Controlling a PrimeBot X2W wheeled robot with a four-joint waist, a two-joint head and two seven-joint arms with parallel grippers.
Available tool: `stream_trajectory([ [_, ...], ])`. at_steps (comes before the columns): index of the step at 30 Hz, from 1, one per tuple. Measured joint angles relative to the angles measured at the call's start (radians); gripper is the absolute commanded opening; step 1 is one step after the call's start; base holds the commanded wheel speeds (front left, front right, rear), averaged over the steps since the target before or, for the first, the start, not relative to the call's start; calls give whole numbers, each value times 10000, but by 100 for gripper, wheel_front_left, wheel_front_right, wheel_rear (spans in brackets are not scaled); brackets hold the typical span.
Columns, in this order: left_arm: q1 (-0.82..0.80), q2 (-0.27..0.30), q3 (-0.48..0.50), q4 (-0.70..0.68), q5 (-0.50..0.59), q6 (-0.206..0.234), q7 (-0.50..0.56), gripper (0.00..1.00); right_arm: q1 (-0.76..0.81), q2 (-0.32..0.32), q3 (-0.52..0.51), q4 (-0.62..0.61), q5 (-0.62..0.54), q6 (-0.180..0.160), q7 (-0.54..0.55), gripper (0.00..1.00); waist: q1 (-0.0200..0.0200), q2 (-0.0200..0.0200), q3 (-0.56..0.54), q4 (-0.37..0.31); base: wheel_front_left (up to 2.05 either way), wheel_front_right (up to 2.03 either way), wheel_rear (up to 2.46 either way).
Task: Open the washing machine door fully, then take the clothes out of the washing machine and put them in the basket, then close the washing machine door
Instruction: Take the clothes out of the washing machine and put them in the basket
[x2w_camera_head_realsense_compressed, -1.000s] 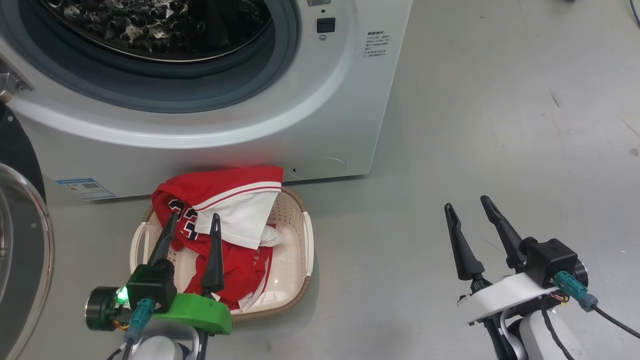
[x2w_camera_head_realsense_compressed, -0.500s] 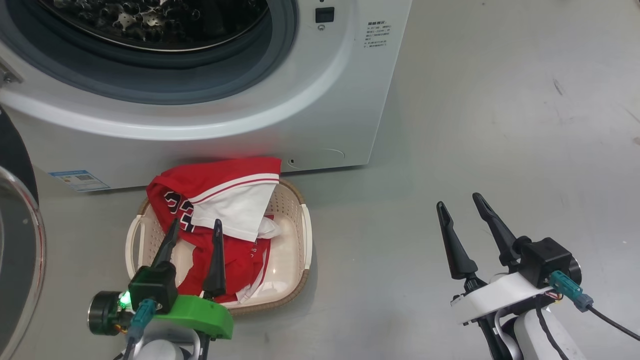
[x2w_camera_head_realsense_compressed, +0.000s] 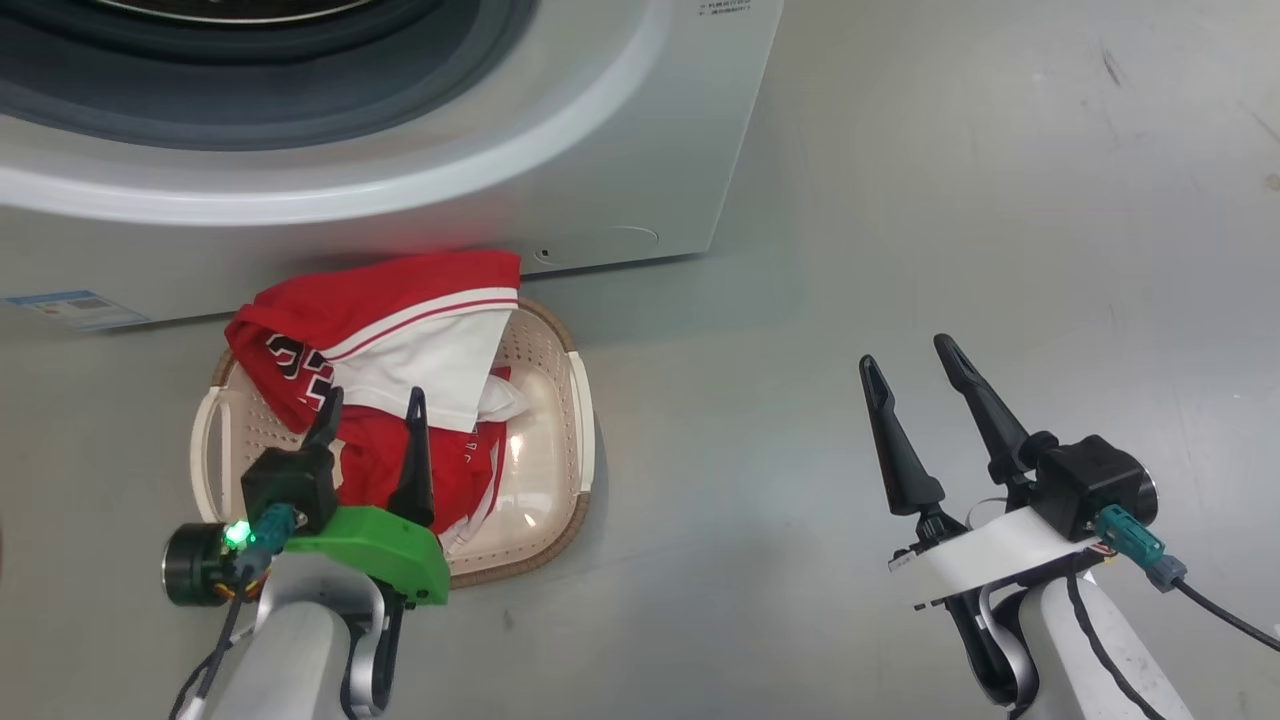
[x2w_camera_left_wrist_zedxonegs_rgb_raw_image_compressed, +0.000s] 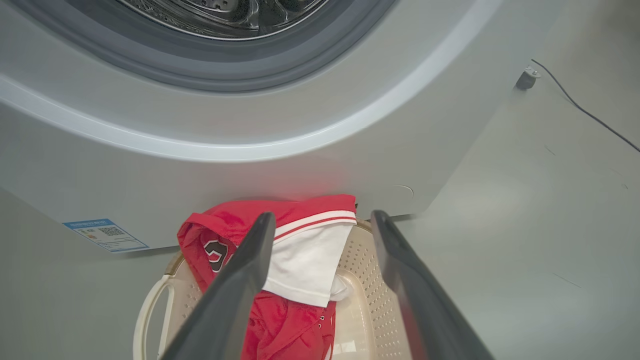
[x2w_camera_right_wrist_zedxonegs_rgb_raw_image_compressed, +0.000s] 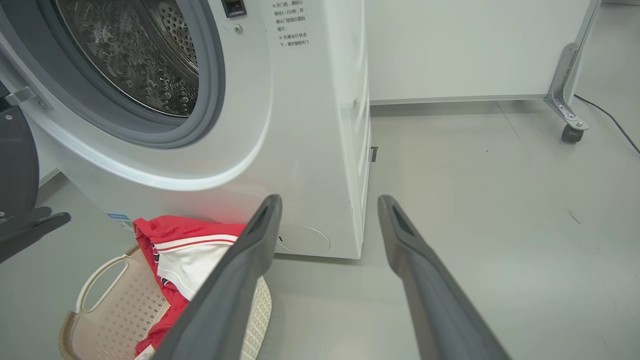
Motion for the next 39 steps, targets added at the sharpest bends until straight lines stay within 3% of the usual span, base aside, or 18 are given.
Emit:
stream_trajectory([
  [19, -2633, 324, 1285, 2522, -556, 0, 1124, 100, -1289, -6, 395, -255, 238, 0, 0, 100, 0, 0, 2058, -665, 0, 0, 0],
  [39, -4401, 543, 2642, 4243, -1739, 2, 1139, 100, -1838, -6, 360, -330, 357, 0, 0, 100, 0, 0, 3417, -1029, 0, 0, 0],
])
